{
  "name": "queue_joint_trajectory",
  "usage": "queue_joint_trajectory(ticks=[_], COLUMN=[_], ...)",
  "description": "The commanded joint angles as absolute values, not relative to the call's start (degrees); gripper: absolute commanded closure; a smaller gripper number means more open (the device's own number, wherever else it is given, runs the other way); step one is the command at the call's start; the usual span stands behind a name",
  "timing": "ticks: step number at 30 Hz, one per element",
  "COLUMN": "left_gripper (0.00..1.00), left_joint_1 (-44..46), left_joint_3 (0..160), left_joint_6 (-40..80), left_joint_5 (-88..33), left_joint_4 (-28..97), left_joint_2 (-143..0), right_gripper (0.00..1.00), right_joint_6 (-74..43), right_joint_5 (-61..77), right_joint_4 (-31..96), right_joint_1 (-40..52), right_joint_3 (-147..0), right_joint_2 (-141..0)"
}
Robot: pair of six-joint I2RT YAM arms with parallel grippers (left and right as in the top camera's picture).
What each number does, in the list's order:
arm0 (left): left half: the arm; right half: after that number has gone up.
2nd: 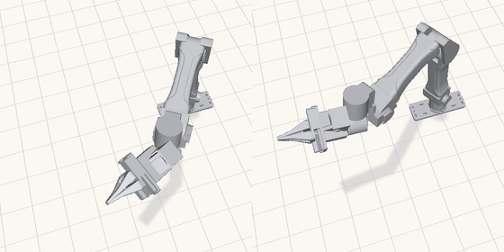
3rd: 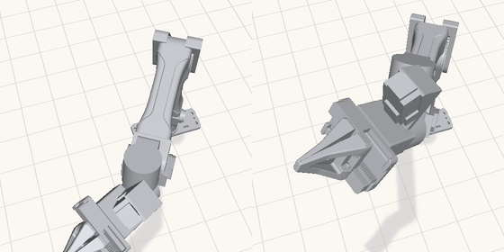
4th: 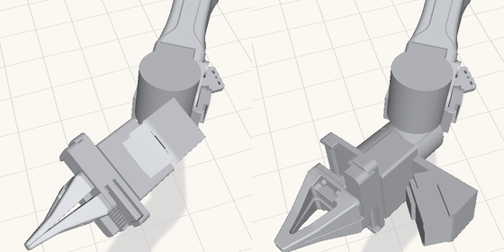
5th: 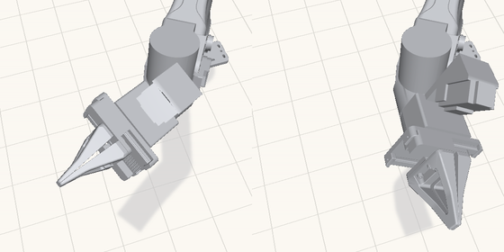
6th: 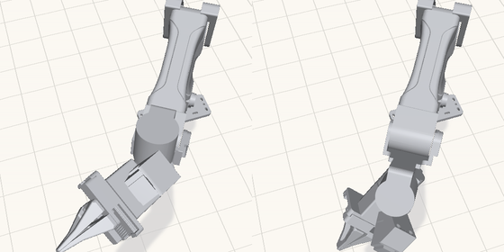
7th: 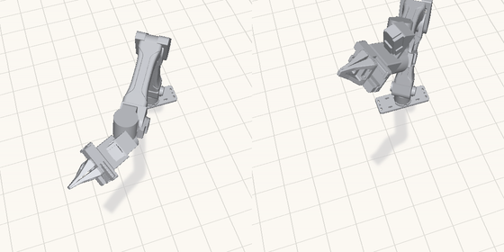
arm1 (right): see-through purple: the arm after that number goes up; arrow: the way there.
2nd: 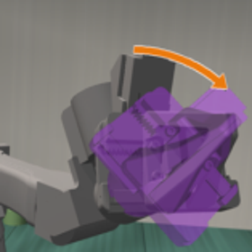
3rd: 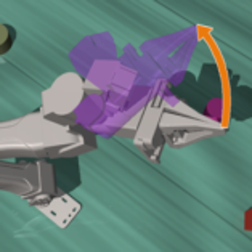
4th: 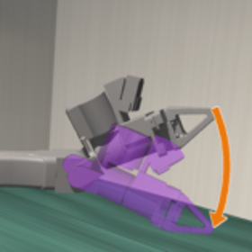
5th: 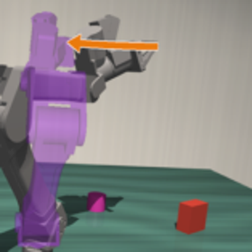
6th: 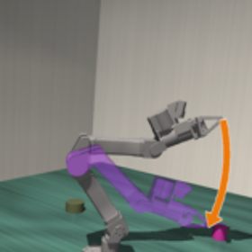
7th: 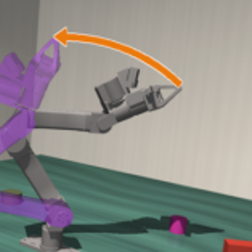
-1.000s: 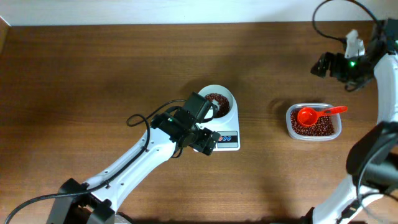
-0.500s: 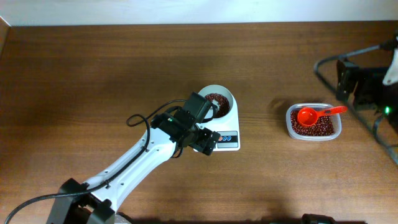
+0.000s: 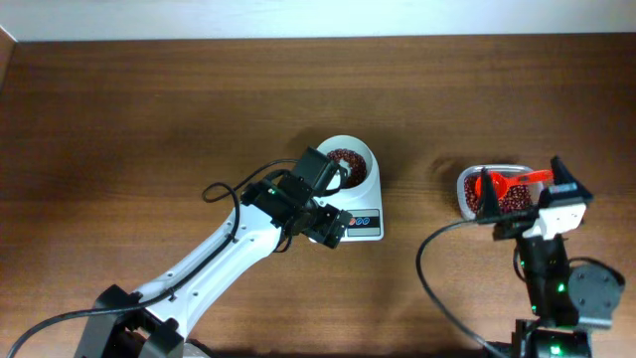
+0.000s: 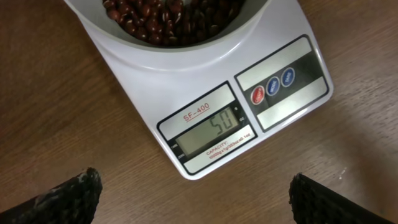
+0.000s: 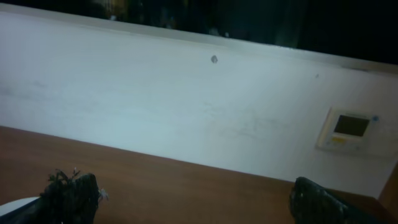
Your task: Scoop item into bowl and weigh 50g on scale
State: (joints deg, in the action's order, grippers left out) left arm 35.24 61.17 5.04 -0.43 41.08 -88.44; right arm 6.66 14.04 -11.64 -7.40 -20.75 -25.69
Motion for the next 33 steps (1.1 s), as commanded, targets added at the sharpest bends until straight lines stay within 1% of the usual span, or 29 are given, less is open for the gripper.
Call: queue_joint_trajectory(ticks=[1,12,14,17,19,21,33], left_gripper=[0.01,0.01,0.01,0.01,0.01,0.01,0.01], left_joint_1=[35.5,35.5,35.5,35.6,35.5,35.6,35.5], left_joint_3=[61.0,61.0,61.0,61.0,61.0,61.0,61.0], left_joint_6=[5.6,5.6,5.6,5.6,5.6,5.6,5.6], left_joint_5=[-0.4,-0.4,-0.4,-0.4,-0.3,-0.2,-0.2], left_joint_4=[41.0,41.0,41.0,41.0,41.0,41.0,41.0], left_joint_2=[-87.6,-87.6,-87.6,-87.6,-87.6,-87.6,-87.6], right_gripper=[0.01,0.01,0.01,0.01,0.01,0.01,0.01], right_joint_6=[6.6,6.6,6.6,6.6,6.6,6.6,6.6], right_joint_5=[15.0,14.8,14.8,14.5,14.4,14.4,14.6], right_joint_4=[-12.0,-11.6,-12.8,-9.2,-4.6,3.9,3.2], right_joint_1=[-7.0,-7.0,-7.0,-6.3,-5.5,-4.3,-4.1], right_joint_3=[-17.0,-3.0,-0.7,-0.3,-0.3,-0.3,-0.3], right_joint_2=[-21.0,-0.6,-0.2,-0.2,-0.2,-0.2,-0.2])
